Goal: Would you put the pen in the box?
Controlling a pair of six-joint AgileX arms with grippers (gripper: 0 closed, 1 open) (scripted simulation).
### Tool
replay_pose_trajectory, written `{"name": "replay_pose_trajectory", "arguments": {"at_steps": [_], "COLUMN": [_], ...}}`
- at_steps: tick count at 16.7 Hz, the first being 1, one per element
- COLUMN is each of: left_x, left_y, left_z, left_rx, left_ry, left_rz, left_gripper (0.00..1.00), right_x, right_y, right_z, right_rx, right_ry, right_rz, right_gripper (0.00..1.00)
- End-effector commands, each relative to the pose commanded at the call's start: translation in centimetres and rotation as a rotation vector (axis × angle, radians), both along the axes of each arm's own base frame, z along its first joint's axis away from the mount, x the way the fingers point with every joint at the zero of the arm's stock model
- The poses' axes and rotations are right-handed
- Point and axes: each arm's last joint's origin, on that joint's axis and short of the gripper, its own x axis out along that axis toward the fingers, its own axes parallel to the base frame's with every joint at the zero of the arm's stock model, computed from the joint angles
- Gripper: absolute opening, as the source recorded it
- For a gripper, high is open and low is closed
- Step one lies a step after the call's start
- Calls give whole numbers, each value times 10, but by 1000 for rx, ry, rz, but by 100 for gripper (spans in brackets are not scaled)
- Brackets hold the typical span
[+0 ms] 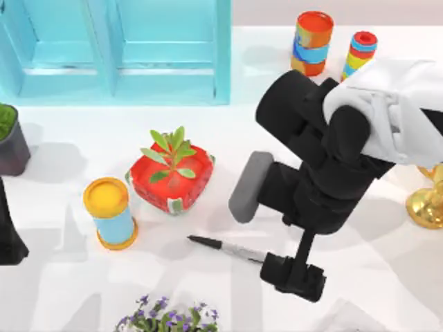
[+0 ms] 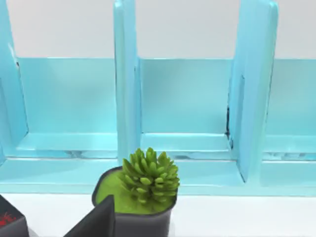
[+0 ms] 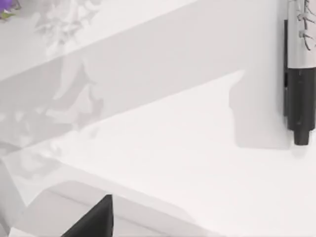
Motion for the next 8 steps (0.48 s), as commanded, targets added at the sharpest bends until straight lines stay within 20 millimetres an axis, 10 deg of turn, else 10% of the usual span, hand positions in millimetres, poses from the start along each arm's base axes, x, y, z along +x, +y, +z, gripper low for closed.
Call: {"name": "replay_pose_trajectory", "arguments": {"at_steps": [8], "left_x": [0], "left_y": [0], "left_z": [0], "left_rx": [0], "left_ry": [0], "left_rz": [0], "left_gripper": [100], "right_x": [60], "right_y": [57], "right_z": [-18], "right_rx": [-125], "right_ry": [117], "right_rz": [101], "right_gripper": [100]}}
